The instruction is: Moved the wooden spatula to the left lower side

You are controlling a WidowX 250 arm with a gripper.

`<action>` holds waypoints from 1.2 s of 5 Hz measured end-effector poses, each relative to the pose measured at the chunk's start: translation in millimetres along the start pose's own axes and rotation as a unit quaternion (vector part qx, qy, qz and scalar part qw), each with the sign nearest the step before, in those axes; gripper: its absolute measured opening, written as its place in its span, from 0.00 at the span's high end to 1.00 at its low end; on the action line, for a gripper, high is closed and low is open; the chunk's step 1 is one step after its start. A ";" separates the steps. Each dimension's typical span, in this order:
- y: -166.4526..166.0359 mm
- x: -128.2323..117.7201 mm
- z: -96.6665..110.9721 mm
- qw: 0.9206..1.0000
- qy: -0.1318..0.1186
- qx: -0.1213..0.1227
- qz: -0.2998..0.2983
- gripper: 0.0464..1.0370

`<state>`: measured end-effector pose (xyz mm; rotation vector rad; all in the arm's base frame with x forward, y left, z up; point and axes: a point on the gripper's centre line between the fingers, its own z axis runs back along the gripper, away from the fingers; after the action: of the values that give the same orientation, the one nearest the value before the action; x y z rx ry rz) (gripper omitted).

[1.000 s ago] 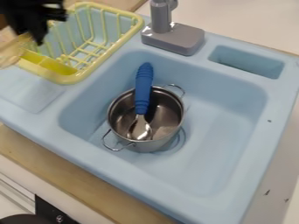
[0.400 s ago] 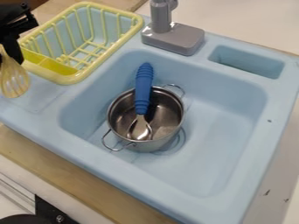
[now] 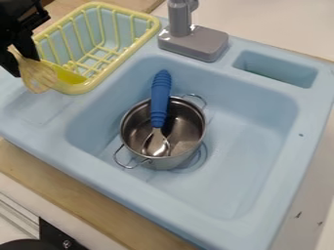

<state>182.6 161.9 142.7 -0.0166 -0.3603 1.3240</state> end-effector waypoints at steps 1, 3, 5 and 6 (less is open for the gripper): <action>0.5 -3.3 2.4 0.998 -0.029 0.044 0.017 0.86; 17.9 -2.2 -10.6 0.995 -0.039 0.081 0.045 0.86; 18.2 -1.0 -14.5 0.998 -0.013 0.049 0.039 0.56; 19.9 -1.9 -14.9 0.997 -0.019 0.045 0.057 0.25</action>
<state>167.4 168.0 123.8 0.0632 -0.3356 1.4542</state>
